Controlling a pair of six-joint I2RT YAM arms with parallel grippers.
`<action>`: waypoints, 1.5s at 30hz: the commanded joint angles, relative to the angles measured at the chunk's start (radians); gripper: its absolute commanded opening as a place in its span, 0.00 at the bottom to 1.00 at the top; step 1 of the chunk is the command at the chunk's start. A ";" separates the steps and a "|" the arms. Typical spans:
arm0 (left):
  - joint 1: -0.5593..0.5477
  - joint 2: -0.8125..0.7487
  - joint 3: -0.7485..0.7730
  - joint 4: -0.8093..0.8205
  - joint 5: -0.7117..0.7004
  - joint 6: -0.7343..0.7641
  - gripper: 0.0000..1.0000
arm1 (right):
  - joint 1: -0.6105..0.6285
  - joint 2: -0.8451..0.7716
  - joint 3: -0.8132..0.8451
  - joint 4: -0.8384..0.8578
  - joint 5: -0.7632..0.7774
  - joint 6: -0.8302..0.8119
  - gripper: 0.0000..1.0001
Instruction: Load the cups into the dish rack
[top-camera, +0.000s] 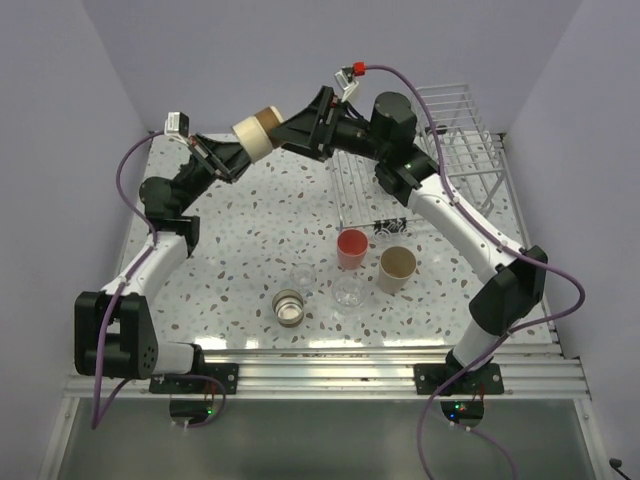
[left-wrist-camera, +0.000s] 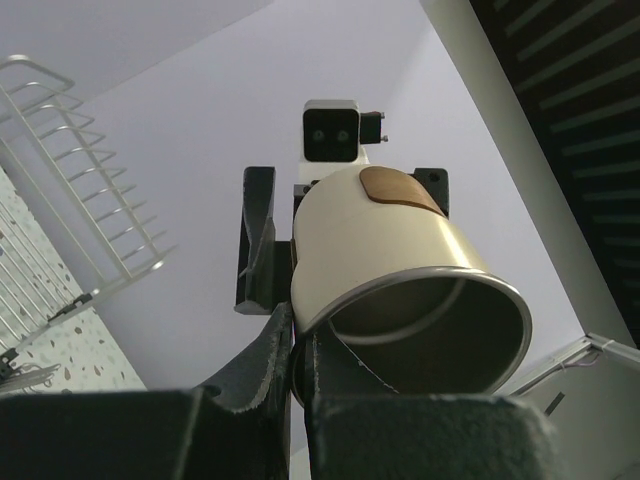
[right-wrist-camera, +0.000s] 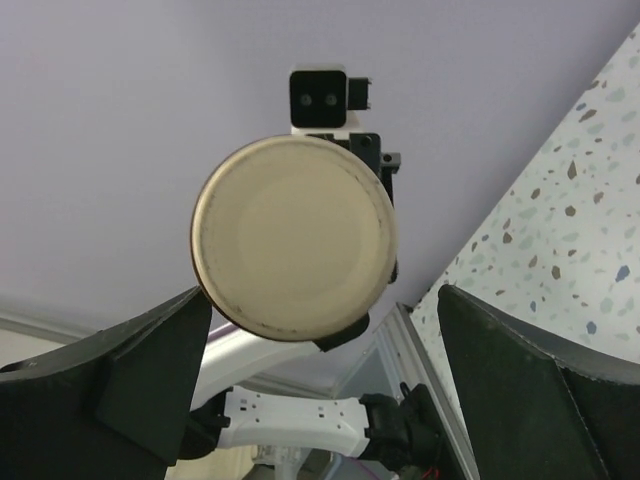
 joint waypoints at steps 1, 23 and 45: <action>-0.004 -0.035 -0.014 0.087 0.009 -0.024 0.00 | 0.005 0.021 0.054 0.145 0.005 0.070 0.98; -0.046 -0.041 -0.020 0.009 0.011 0.049 0.00 | 0.026 0.067 0.077 0.201 -0.009 0.122 0.67; 0.035 -0.225 -0.077 -0.652 0.034 0.415 0.91 | -0.173 -0.172 -0.105 -0.352 0.170 -0.340 0.00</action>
